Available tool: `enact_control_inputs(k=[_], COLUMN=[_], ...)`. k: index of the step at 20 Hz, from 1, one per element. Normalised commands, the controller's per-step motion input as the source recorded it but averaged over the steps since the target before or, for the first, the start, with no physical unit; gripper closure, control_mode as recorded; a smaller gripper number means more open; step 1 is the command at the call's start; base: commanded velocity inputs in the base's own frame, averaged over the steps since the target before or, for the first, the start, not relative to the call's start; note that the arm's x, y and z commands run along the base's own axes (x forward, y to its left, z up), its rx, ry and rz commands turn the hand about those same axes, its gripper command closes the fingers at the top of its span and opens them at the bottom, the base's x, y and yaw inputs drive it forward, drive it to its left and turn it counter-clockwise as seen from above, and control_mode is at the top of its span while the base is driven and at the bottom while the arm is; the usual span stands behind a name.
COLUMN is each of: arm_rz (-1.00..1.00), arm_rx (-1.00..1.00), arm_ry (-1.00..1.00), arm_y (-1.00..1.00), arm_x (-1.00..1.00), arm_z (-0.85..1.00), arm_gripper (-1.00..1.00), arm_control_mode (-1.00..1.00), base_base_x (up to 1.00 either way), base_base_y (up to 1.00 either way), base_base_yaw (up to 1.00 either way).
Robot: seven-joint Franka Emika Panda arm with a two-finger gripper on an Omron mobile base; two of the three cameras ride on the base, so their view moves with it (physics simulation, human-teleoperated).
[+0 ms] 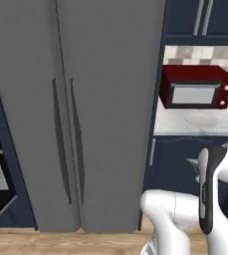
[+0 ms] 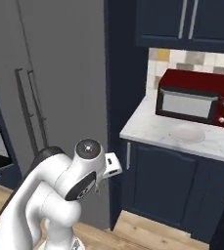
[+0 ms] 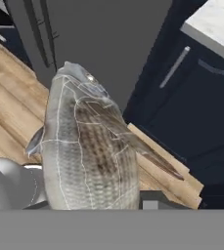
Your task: Place the fish on the rack of the oven, and slide the rack back inside. Close the oven door.
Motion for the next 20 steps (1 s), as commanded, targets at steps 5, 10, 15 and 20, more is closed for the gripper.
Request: enact_control_inputs(k=[5, 10, 15, 20], arm_rz=[0.0, 0.0, 0.0, 0.0], arm_rx=[0.0, 0.0, 0.0, 0.0], arm_ry=[0.0, 0.0, 0.0, 0.0], arm_y=[0.0, 0.0, 0.0, 0.0], arm_x=[0.0, 0.0, 0.0, 0.0], arm_z=[0.0, 0.0, 0.0, 0.0], arm_gripper=[1.0, 1.0, 1.0, 1.0], arm_control_mode=[1.0, 1.0, 1.0, 1.0], base_base_x=[0.0, 0.16, 0.06, 0.05], base_base_y=[1.0, 0.96, 0.22, 0.0], base_base_yaw=[0.47, 0.54, 0.39, 0.31])
